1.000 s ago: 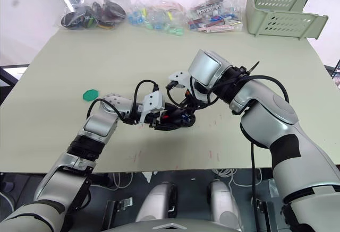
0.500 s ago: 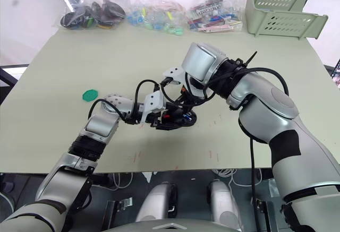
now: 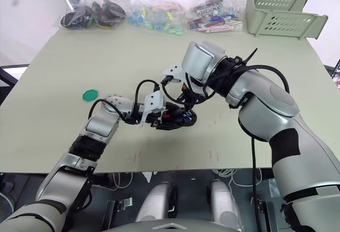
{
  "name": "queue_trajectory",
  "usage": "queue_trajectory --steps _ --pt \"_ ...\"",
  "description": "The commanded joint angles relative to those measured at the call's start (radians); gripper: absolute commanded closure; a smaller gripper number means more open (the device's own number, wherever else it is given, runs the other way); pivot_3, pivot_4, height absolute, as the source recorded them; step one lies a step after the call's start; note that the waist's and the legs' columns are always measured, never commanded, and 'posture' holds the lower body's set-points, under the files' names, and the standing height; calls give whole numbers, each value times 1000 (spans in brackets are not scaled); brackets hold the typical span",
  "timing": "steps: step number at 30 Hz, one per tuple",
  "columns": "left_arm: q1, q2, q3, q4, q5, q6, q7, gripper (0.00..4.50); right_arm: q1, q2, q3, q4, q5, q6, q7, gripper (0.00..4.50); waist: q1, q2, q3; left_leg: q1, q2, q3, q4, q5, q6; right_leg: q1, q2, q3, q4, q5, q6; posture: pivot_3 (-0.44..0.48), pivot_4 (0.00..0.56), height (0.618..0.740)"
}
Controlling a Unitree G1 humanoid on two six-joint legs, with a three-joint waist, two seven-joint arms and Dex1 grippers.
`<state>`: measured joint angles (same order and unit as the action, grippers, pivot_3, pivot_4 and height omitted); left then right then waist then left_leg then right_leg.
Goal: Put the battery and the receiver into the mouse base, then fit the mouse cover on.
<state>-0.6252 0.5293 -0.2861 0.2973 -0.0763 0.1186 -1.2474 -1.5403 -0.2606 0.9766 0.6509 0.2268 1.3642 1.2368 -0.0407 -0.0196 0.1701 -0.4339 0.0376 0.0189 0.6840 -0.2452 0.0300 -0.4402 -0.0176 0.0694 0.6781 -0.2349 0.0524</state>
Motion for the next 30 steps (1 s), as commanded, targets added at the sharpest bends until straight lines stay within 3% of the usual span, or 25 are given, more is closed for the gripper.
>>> queue_trajectory --steps 1,30 --pt "-16 -7 5 3 2 -14 8 1568 -7 10 -9 18 -22 -5 2 4500 0 0 0 0 0 0 0 0 0 0 0 0 0 0 0 0 150 740" --pt "-13 -9 7 2 1 -10 10 1568 7 34 -64 8 10 71 -37 4500 1 0 0 0 0 0 0 0 0 0 0 0 0 0 0 0 150 740"
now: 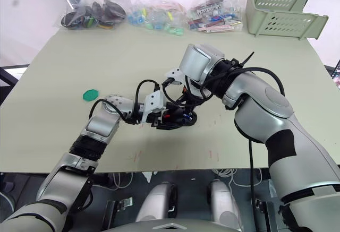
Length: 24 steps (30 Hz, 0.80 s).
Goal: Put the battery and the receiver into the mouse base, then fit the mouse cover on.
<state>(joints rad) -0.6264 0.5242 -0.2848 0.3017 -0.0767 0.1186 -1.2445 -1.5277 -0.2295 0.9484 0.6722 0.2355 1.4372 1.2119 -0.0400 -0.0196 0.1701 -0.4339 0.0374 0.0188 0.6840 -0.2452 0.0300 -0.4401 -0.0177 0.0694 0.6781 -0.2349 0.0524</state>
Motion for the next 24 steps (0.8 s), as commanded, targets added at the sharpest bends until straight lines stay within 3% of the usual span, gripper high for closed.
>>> queue_trajectory --steps 1,24 --pt "-12 -4 5 -3 2 -10 8 1568 -5 4 -38 -12 1 -5 -15 4500 0 0 0 0 0 0 0 0 0 0 0 0 0 0 0 0 150 740" --pt "-16 -8 4 -3 1 -4 11 1568 0 -4 -37 -29 7 -18 -21 4500 0 0 0 0 0 0 0 0 0 0 0 0 0 0 0 0 150 740"
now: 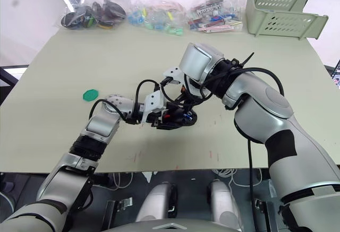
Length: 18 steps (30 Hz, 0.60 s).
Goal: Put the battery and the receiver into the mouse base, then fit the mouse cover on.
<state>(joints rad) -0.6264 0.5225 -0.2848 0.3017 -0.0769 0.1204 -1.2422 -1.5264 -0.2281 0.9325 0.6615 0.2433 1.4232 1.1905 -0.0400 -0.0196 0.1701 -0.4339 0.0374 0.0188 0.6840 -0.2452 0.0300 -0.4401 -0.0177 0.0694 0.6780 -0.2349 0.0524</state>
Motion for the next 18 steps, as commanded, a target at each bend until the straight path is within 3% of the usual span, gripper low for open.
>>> queue_trajectory --steps 1,18 --pt "-16 -7 4 -3 2 -6 9 1568 -1 -6 -21 -18 -2 -5 0 4500 0 0 0 0 0 0 0 0 0 0 0 0 0 0 0 0 150 740" --pt "-15 -5 6 -2 2 -4 10 1568 12 -12 -17 5 -23 -20 -2 4500 0 0 0 0 0 0 0 0 0 0 0 0 0 0 0 0 150 740"
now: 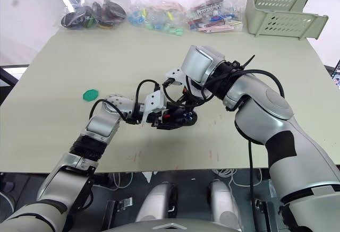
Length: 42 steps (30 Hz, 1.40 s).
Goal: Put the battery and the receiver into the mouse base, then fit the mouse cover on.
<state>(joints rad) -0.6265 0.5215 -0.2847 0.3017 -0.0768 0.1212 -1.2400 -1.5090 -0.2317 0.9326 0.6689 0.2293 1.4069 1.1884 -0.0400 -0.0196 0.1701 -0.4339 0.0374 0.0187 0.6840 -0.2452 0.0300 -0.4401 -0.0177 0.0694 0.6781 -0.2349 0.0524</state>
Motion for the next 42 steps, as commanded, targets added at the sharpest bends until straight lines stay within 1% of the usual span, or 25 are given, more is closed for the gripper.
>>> queue_trajectory --steps 1,42 --pt "-15 -4 6 -2 1 -5 8 1568 -6 -8 -18 -1 -9 -4 0 4500 0 0 0 0 0 0 0 0 0 0 0 0 0 0 0 0 150 740" --pt "-15 -8 6 1 3 -5 10 1568 19 9 -60 23 -13 7 -42 4500 0 0 0 0 0 0 0 0 0 0 0 0 0 0 0 0 150 740"
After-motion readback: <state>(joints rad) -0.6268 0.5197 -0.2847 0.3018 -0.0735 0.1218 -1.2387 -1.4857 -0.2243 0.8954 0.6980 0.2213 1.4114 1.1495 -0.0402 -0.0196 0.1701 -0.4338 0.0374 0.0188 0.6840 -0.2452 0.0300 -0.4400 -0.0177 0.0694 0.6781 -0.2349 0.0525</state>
